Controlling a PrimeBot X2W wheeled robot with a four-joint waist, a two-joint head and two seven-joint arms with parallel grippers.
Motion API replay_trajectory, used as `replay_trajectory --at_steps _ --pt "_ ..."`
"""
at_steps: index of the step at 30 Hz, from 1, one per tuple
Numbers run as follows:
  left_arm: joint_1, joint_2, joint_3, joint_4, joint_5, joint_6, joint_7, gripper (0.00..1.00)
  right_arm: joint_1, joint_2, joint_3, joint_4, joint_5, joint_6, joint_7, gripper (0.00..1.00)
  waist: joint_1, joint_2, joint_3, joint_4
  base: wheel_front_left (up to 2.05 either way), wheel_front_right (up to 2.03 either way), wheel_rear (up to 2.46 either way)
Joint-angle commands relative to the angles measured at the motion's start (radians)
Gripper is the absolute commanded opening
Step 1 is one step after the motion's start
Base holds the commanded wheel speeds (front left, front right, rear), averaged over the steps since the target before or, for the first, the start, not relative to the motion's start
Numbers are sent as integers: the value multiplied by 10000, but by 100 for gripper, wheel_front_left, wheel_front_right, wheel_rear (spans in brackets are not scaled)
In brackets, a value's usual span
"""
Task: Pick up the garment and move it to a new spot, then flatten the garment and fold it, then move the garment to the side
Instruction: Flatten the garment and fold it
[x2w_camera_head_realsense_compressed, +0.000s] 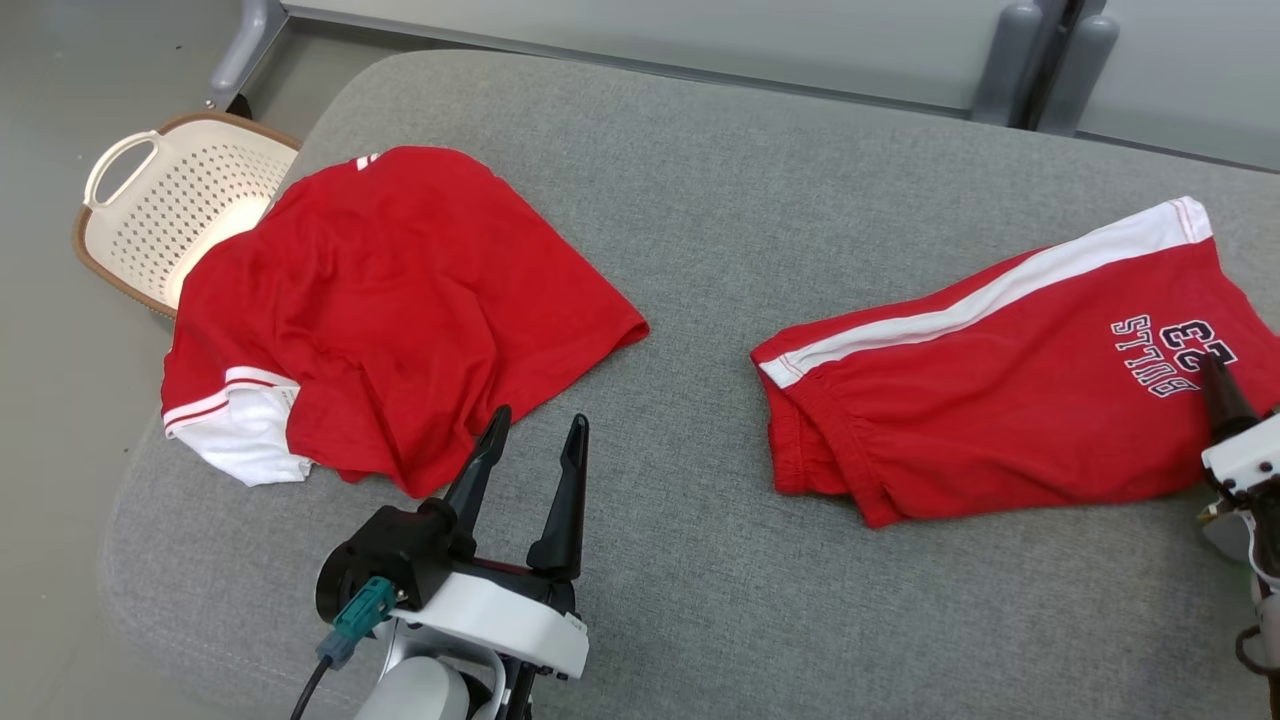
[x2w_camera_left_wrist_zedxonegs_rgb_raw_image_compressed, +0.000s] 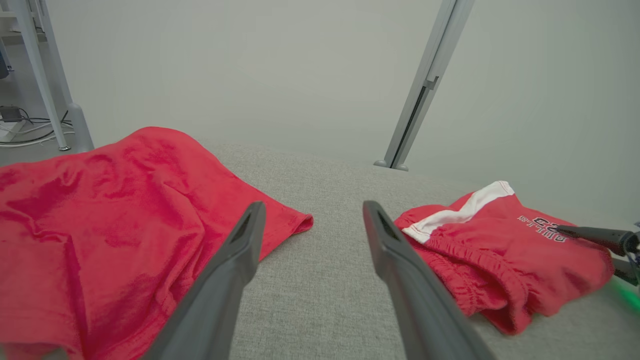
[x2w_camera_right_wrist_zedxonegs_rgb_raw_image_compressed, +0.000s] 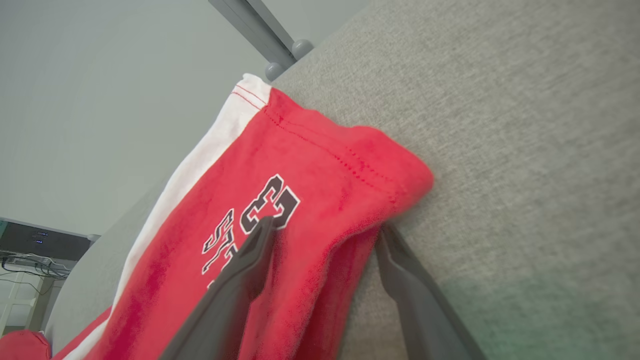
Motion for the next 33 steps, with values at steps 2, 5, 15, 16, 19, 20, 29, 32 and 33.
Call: replay_trajectory --at_steps 2,5,15,16,19,20,29,32,33 --pt "-234 29 -43 -76 -98 85 -21 100 -171 303 -52 633 -186 3 381 100 0 -1 147 121 0 0 0" --pt "-291 29 -106 -110 -170 129 -21 100 -509 334 -142 979 -369 3 519 100 0 -1 253 184 0 0 0" --pt "-419 30 -179 -41 -322 219 -21 100 -1013 406 -205 1079 -533 2 500 0 0 -1 310 122 0 0 0" --pt "-408 30 -162 -17 -321 224 -21 100 -987 378 -231 1013 -505 2 362 0 0 -1 280 85 0 0 0" --pt "-379 29 -86 68 -332 265 -21 100 -886 360 -290 737 -393 0 -41 0 0 -1 182 -78 0 0 0" --pt "-392 30 -68 81 -335 261 -21 100 -852 364 -310 606 -314 0 -163 0 0 -1 166 -139 0 0 0" --pt "-295 30 -5 246 -137 146 -21 100 65 -97 -1031 224 110 -3 -1417 0 0 -1 -238 -740 0 0 0" --pt "-190 32 25 323 -83 116 -21 100 386 -273 -1465 397 -50 1 -2040 0 0 -1 -404 -941 0 0 0" --pt "-164 36 52 344 -45 94 -21 100 467 -316 -1610 452 -98 1 -2237 0 0 -1 -459 -1007 0 0 0"
